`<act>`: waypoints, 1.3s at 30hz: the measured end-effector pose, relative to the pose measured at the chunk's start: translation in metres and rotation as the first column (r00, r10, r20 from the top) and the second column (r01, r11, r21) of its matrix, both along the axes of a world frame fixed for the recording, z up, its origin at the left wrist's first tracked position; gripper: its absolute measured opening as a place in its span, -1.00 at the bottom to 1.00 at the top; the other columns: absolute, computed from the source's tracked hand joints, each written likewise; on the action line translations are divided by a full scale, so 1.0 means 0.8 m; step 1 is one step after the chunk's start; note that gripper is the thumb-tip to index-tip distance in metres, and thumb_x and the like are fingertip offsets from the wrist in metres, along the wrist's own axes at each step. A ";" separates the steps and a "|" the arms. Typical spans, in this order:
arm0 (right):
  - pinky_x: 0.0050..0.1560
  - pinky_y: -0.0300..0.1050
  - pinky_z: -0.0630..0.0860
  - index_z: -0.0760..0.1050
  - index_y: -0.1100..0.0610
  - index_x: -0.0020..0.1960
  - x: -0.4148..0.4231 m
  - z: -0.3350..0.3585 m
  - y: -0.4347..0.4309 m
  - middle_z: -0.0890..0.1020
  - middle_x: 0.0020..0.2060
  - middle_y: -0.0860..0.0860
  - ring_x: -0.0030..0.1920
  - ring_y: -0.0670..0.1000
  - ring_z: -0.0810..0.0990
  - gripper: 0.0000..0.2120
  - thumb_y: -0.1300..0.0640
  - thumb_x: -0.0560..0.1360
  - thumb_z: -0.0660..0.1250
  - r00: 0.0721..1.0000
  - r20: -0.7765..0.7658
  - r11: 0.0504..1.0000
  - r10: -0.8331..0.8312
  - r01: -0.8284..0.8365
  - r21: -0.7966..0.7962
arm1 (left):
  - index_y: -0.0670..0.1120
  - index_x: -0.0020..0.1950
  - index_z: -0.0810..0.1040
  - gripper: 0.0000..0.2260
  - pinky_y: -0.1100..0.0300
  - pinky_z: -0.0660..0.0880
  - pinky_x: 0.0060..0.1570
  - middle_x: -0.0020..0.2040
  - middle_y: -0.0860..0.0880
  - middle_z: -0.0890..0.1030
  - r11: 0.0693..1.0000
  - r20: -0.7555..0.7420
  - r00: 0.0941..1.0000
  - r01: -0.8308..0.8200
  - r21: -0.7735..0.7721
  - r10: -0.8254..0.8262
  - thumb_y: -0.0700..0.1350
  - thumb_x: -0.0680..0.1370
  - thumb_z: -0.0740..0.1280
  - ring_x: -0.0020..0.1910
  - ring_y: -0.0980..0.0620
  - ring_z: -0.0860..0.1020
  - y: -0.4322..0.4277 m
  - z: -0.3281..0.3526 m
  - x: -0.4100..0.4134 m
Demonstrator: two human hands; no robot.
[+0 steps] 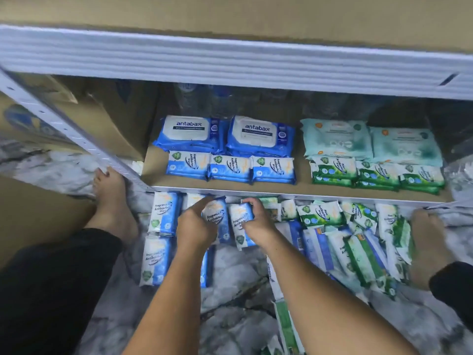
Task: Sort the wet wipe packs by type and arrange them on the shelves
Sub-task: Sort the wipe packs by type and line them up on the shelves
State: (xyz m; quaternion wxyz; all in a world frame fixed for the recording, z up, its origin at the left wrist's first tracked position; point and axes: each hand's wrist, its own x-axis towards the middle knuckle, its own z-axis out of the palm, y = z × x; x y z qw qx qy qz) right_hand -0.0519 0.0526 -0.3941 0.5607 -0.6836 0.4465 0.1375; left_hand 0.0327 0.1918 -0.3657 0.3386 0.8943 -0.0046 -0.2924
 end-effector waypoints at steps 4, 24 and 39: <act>-0.43 -0.19 0.43 0.37 -0.16 0.25 0.013 -0.032 -0.009 0.53 0.01 0.04 -0.23 0.00 0.55 -0.38 0.49 0.47 0.19 0.999 -0.020 0.999 -0.041 0.041 0.003 | 0.23 0.33 0.56 -0.35 0.15 0.59 -0.29 -0.19 -0.01 0.67 0.994 0.012 0.995 0.101 0.044 -0.102 -0.30 0.34 0.30 -0.31 -0.05 0.61 -0.022 -0.020 0.012; 0.09 -0.14 0.47 0.39 0.14 0.50 -0.028 -0.071 -0.020 0.47 0.31 0.14 0.25 0.12 0.50 -0.40 0.35 0.49 0.41 0.992 0.127 0.840 -0.014 0.081 -0.537 | 0.13 0.52 0.36 -0.29 -0.01 0.62 -0.09 0.05 -0.17 0.66 0.886 0.086 0.906 0.380 0.265 -0.414 -0.37 0.44 0.23 -0.04 -0.20 0.63 -0.063 -0.063 0.008; -0.02 -0.03 0.57 0.13 0.16 0.59 -0.020 -0.069 -0.017 0.26 0.41 0.12 0.15 0.17 0.55 -0.29 0.05 0.54 0.34 0.965 -0.249 0.758 0.077 -0.219 -0.615 | 0.05 0.52 0.36 -0.39 0.03 0.52 -0.16 0.37 -0.13 0.34 0.788 0.147 0.837 0.417 0.453 -0.528 -0.33 0.50 0.28 -0.02 -0.19 0.63 -0.065 -0.069 0.003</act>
